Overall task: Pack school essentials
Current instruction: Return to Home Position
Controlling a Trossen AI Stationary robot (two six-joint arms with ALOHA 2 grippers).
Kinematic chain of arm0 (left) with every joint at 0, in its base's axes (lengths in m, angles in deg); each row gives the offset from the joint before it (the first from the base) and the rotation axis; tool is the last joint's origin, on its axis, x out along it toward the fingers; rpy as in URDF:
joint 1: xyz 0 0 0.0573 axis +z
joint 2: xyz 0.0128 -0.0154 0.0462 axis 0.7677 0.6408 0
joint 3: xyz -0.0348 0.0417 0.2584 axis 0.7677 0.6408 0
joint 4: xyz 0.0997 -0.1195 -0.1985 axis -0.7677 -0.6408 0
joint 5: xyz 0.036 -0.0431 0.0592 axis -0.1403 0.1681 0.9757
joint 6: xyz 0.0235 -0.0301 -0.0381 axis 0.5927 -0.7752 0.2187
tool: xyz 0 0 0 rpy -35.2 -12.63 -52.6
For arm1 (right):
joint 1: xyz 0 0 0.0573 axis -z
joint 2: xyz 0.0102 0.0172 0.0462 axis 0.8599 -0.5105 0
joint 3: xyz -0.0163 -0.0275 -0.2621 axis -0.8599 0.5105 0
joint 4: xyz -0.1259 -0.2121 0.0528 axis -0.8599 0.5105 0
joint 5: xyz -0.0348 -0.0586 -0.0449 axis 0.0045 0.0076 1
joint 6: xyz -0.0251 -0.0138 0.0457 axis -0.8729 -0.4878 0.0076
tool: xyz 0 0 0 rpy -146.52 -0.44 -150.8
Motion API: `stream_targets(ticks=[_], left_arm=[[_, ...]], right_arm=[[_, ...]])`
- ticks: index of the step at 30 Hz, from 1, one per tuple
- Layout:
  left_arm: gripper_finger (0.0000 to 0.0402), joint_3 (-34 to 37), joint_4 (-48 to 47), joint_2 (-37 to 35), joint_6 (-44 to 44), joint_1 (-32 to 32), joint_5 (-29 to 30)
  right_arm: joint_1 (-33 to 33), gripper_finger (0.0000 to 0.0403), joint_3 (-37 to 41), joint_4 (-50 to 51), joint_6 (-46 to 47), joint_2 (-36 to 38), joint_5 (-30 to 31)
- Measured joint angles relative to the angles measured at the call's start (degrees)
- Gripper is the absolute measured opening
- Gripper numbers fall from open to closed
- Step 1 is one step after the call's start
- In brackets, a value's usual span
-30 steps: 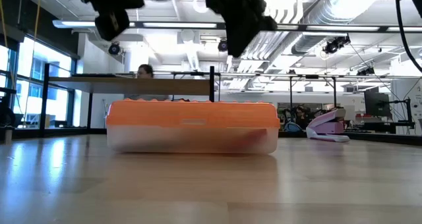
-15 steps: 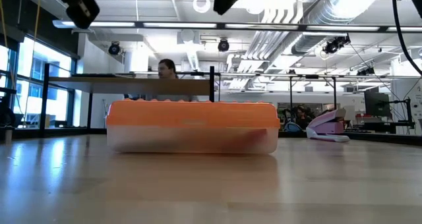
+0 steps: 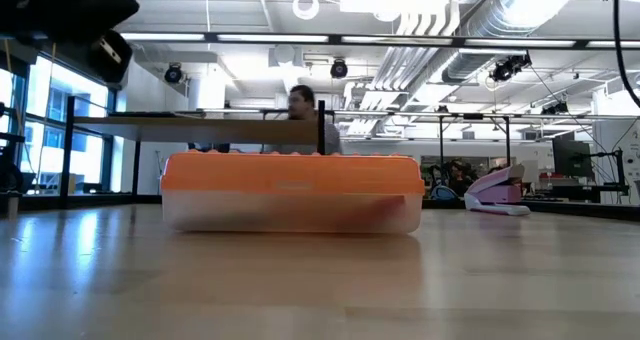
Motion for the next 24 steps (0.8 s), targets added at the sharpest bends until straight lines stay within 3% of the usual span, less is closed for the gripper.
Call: stream_targets(ticks=[5,9,18,24], left_arm=[[0.0003,5.3,5.2,-3.1,-0.5,0.0,-0.2],[0.0003,8.3,7.7,-3.6,-0.9,0.0,0.9],[0.0003,10.0,8.7,-3.4,0.4,0.0,3.6],[0.0003,10.0,7.4,-3.4,-4.5,0.0,4.4]], right_arm=[[1.4,0.0061,4.9,-1.0,-1.5,7.6,2.5],[3.1,0.0061,13.4,-6.1,-3.3,15.5,2.7],[6.1,0.0061,43.0,-29.0,-7.7,37.7,-0.8],[6.1,0.0061,62.7,-41.9,-7.8,53.5,-3.7]])
